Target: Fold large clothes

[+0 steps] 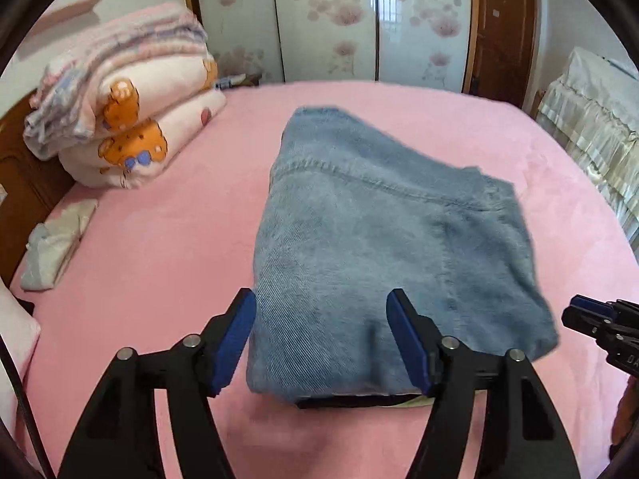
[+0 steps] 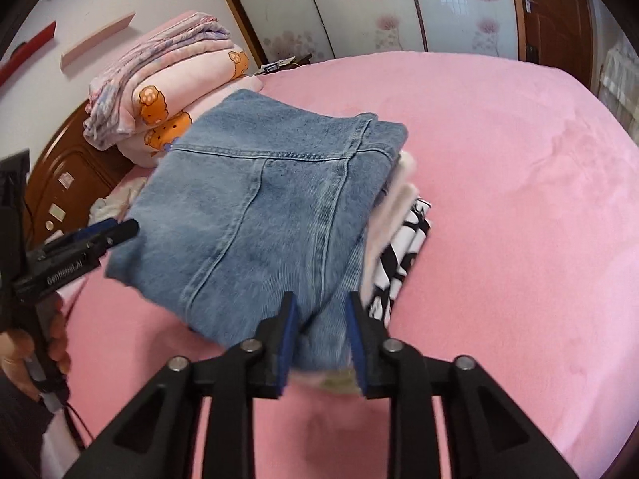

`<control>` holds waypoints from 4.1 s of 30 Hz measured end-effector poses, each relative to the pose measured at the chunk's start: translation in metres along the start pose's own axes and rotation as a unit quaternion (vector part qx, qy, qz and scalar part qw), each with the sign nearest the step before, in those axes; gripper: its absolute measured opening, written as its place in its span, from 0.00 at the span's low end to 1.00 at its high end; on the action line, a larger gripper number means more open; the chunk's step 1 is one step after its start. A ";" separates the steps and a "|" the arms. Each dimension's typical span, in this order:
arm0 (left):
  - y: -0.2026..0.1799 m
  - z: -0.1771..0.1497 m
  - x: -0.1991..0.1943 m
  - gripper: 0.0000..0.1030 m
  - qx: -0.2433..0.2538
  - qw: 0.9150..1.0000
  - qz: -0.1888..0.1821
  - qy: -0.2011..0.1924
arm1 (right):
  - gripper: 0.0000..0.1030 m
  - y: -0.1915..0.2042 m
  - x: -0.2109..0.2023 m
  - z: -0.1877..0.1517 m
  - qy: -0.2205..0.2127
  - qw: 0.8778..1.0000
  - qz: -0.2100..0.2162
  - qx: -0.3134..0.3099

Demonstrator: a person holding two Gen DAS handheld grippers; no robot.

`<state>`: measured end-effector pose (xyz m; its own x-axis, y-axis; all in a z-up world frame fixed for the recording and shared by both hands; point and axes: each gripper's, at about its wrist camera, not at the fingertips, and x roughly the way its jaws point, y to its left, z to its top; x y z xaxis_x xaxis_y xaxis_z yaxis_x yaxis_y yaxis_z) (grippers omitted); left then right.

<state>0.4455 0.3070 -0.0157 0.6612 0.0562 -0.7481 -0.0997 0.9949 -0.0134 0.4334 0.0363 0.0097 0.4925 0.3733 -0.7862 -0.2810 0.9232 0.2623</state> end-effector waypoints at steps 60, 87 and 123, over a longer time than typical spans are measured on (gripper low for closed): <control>-0.244 -0.309 -0.301 0.99 -0.007 0.998 -0.046 0.038 | 0.77 -0.047 -0.314 -0.335 -0.033 0.986 -0.156 0.056; -0.245 -0.306 -0.308 0.99 -0.011 0.998 -0.041 0.039 | 0.77 -0.046 -0.330 -0.335 -0.058 0.984 -0.154 0.061; -0.248 -0.314 -0.302 0.99 -0.014 0.998 -0.038 0.057 | 0.77 -0.046 -0.327 -0.338 -0.058 0.983 -0.165 0.065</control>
<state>0.0375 0.0176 0.0051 0.5783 -0.0309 -0.8153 -0.0741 0.9932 -0.0901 0.0064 -0.1589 0.0654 0.6316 0.0534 -0.7734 0.0124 0.9968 0.0790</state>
